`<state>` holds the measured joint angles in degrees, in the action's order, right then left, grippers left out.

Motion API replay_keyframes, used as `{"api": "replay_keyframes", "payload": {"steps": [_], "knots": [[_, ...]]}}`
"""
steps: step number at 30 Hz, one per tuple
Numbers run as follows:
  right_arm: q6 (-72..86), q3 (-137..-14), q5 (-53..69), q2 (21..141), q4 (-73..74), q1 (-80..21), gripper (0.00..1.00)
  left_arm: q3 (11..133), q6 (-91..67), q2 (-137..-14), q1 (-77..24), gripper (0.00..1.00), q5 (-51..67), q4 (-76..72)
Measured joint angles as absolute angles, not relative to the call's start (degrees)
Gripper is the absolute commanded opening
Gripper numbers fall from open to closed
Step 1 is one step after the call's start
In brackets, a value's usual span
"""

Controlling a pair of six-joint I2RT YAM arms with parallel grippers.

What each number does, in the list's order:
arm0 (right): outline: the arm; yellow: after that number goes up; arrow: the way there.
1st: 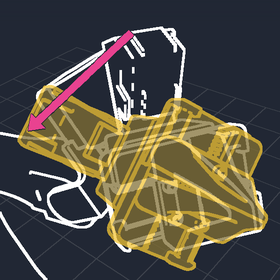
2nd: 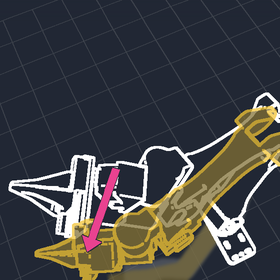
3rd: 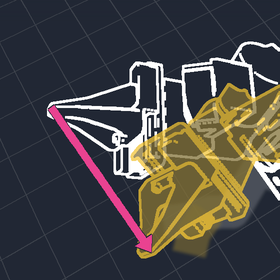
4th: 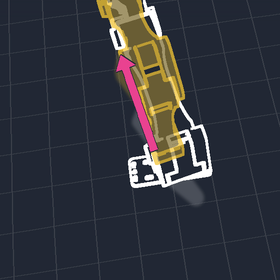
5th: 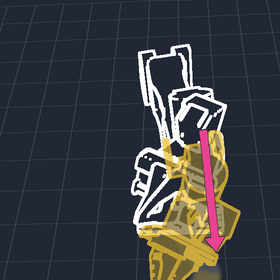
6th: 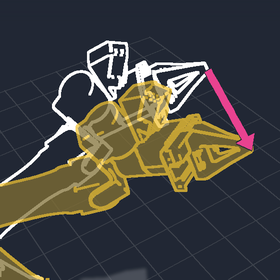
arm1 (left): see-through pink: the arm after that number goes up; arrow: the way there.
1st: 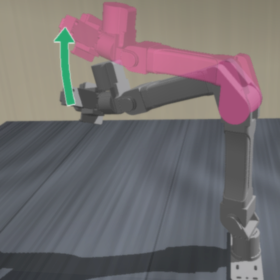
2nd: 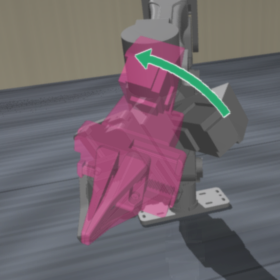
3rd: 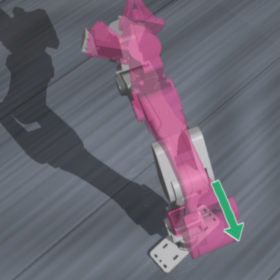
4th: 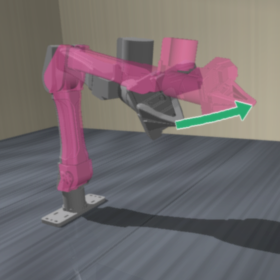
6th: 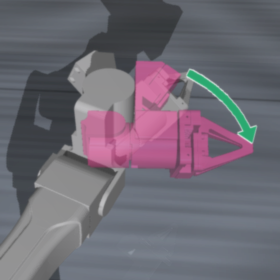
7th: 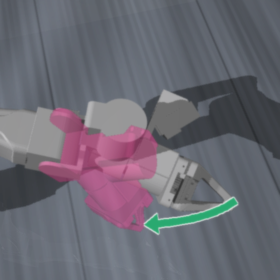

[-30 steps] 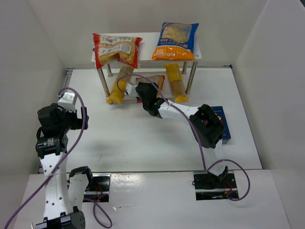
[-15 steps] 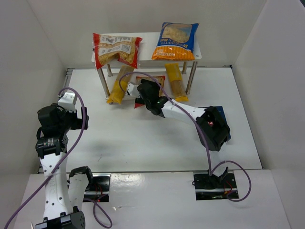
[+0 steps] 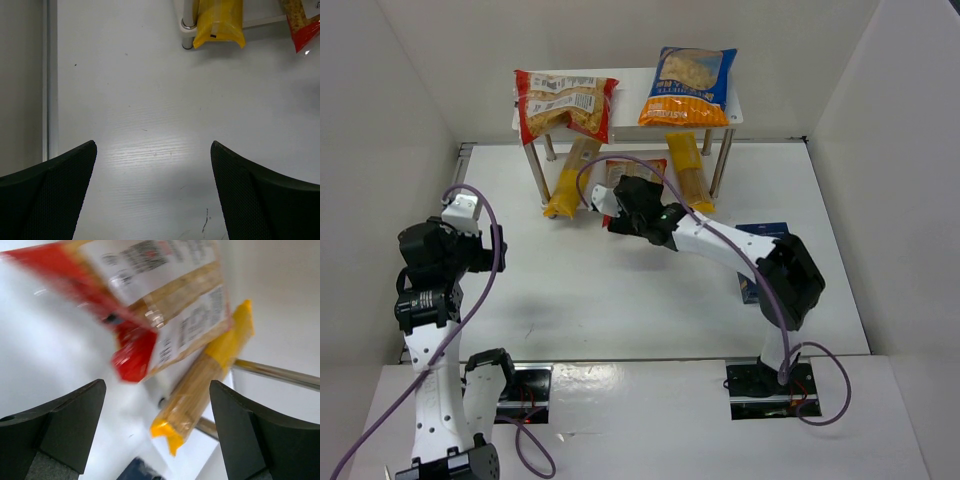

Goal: Place and organize the pasta boxes and bags onto the shelf

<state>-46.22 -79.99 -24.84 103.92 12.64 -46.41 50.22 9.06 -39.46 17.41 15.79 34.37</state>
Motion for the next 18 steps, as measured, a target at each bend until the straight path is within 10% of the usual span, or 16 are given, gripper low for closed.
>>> {"api": "replay_keyframes", "payload": {"steps": [10,18], "knots": [[-40.53,-66.02,-9.15,74.87,25.10,-46.17,1.00,50.22,9.06,-38.09,17.45,1.00,15.94,34.46],[-24.32,-58.04,0.99,55.94,27.33,-20.67,1.00,50.22,8.88,-38.13,16.95,1.00,15.18,34.50]]}}
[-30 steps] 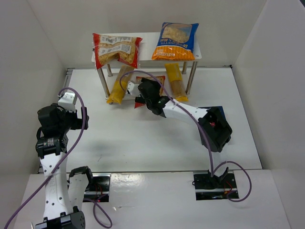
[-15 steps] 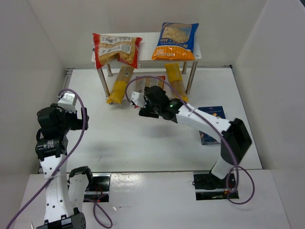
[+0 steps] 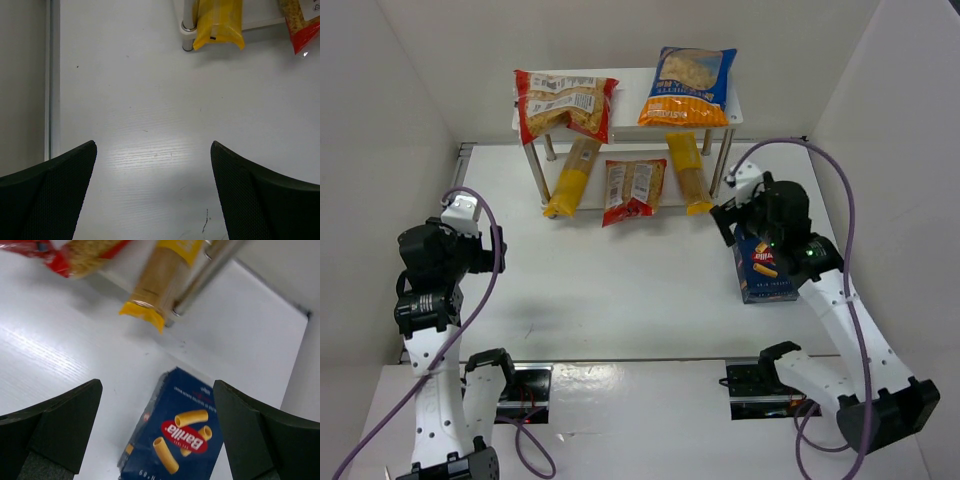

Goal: Place and organize the pasta boxes and bags onto the shelf

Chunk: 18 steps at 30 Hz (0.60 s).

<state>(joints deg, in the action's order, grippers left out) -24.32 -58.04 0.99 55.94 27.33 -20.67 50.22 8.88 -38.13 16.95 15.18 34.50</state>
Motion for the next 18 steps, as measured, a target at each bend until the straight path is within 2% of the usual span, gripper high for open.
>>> {"api": "replay_keyframes", "payload": {"steps": [9,18], "knots": [[-13.30,-55.68,7.51,55.75,31.51,3.36,1.00,50.22,8.75,-38.81,15.79,1.00,13.85,34.44],[-12.88,-53.84,10.22,55.31,33.76,5.15,1.00,50.22,8.75,-38.74,15.70,1.00,13.21,34.44]]}}
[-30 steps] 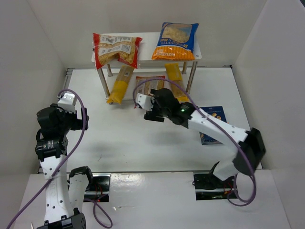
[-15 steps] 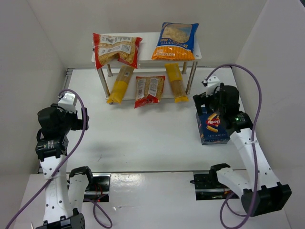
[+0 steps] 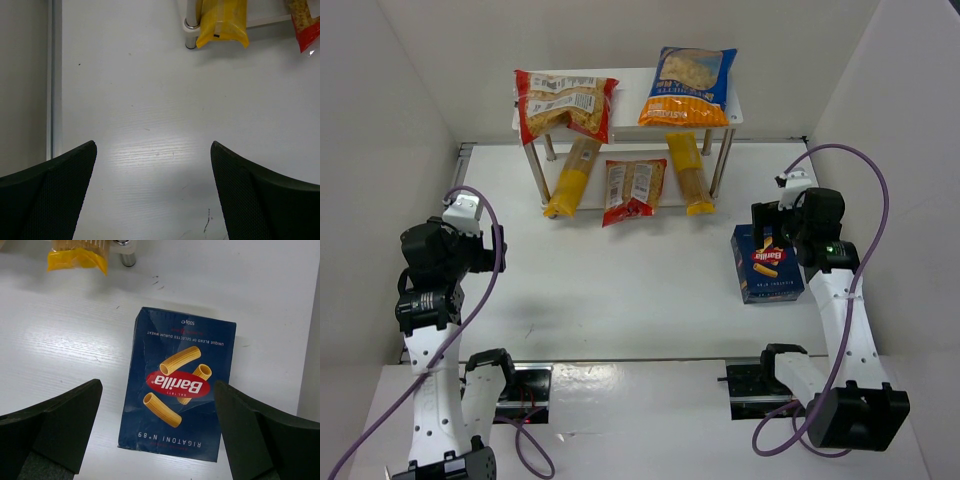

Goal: Place and organize the pasta boxes and bags onto the shelf

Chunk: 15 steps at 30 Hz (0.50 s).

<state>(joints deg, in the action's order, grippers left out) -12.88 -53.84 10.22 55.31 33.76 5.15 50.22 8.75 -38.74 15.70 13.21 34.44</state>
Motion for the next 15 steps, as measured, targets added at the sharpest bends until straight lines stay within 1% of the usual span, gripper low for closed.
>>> {"api": "replay_keyframes", "payload": {"steps": [15], "knots": [[-12.91,-53.84,11.29,56.12,33.93,5.15,1.00,50.22,8.75,-38.81,15.68,1.00,13.26,34.44]]}}
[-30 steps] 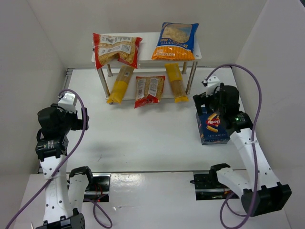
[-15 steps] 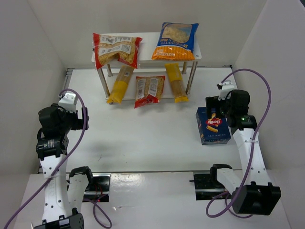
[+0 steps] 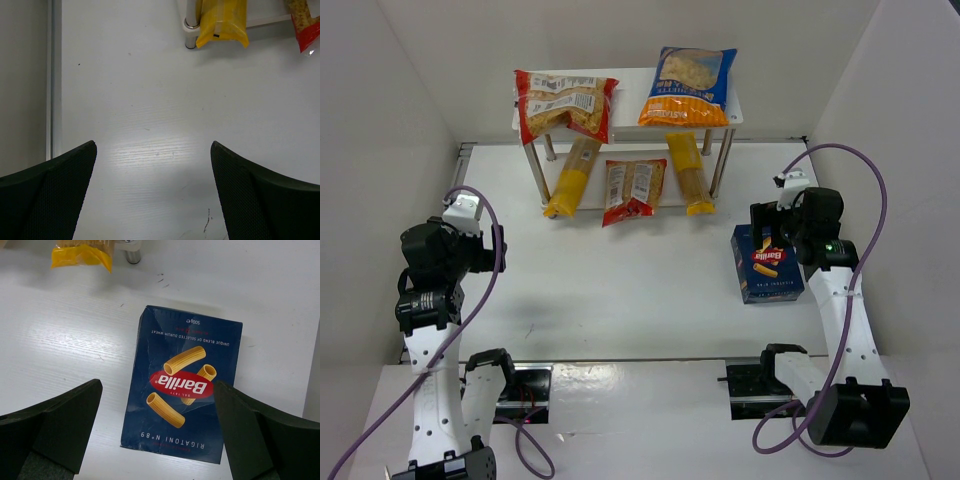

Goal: Place and organize the pasta boxes and bags onto the shelf

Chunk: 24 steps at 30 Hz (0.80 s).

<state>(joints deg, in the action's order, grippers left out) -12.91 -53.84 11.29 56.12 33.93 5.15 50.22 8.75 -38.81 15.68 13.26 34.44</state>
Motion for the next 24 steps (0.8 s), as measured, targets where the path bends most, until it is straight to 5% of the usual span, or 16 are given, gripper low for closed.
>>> {"api": "replay_keyframes", "payload": {"steps": [24], "knots": [[-12.91,-53.84,11.86,56.66,33.95,5.15,1.00,50.22,8.75,-38.81,15.68,1.00,13.26,34.41]]}}
